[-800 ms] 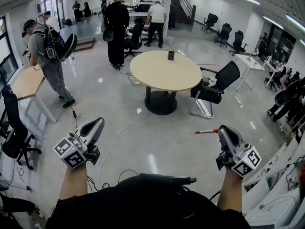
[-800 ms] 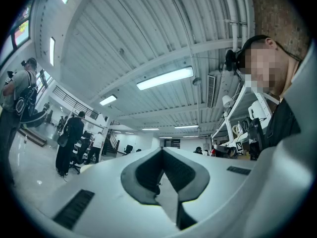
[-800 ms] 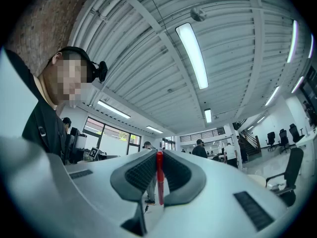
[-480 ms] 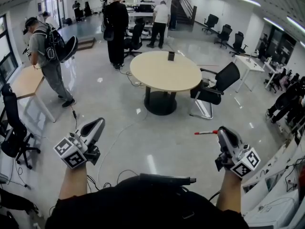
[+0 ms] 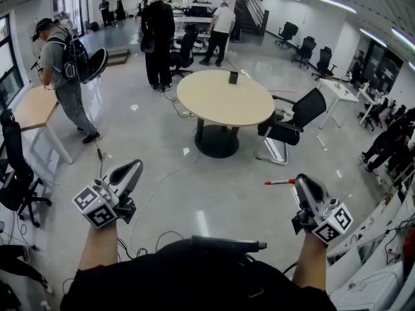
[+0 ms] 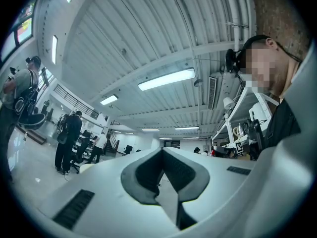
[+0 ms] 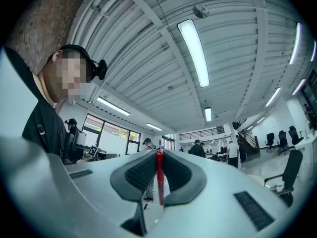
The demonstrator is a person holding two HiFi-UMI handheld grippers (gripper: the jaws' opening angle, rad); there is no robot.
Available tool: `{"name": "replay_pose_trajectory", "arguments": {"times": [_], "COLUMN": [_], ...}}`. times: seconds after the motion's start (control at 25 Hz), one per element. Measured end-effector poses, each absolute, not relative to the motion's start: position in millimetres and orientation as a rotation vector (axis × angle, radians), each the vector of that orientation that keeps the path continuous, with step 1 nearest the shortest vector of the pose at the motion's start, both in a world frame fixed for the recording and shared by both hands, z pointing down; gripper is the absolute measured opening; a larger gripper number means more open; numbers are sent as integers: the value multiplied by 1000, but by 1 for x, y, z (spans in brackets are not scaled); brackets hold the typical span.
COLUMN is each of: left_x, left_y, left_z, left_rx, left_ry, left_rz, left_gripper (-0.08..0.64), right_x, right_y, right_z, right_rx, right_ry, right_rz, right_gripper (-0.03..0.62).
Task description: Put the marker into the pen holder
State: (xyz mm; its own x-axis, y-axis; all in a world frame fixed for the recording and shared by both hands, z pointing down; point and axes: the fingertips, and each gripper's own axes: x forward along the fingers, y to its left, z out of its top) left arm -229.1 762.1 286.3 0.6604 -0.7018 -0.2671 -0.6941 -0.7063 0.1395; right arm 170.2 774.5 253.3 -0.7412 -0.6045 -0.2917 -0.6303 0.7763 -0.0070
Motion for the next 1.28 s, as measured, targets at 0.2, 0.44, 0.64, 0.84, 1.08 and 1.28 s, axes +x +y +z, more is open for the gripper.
{"name": "replay_pose_trajectory", "arguments": {"times": [0.2, 0.44, 0.64, 0.84, 1.08, 1.28], "left_x": [-240, -277, -328, -379, -403, -397], "left_y": [756, 752, 751, 745, 727, 712], "left_z": [287, 282, 281, 284, 298, 302], "left_rx": [2835, 2837, 2820, 2802, 2776, 2770], "left_ry": [-1195, -1199, -1232, -1245, -1206, -1194], "left_rz": [-480, -482, -492, -493, -480, -467], "left_gripper": [0, 0, 0, 0, 0, 0], "right_x": [158, 120, 70, 22, -6, -4], "right_y": [768, 758, 748, 739, 726, 712], "right_z": [250, 243, 238, 235, 239, 245], "right_rx": [-958, -944, -912, -906, -924, -923], "right_ry": [2701, 2712, 2727, 2738, 2740, 2749], "right_rz": [139, 148, 152, 153, 134, 125], "right_gripper": [43, 43, 43, 43, 43, 43]}}
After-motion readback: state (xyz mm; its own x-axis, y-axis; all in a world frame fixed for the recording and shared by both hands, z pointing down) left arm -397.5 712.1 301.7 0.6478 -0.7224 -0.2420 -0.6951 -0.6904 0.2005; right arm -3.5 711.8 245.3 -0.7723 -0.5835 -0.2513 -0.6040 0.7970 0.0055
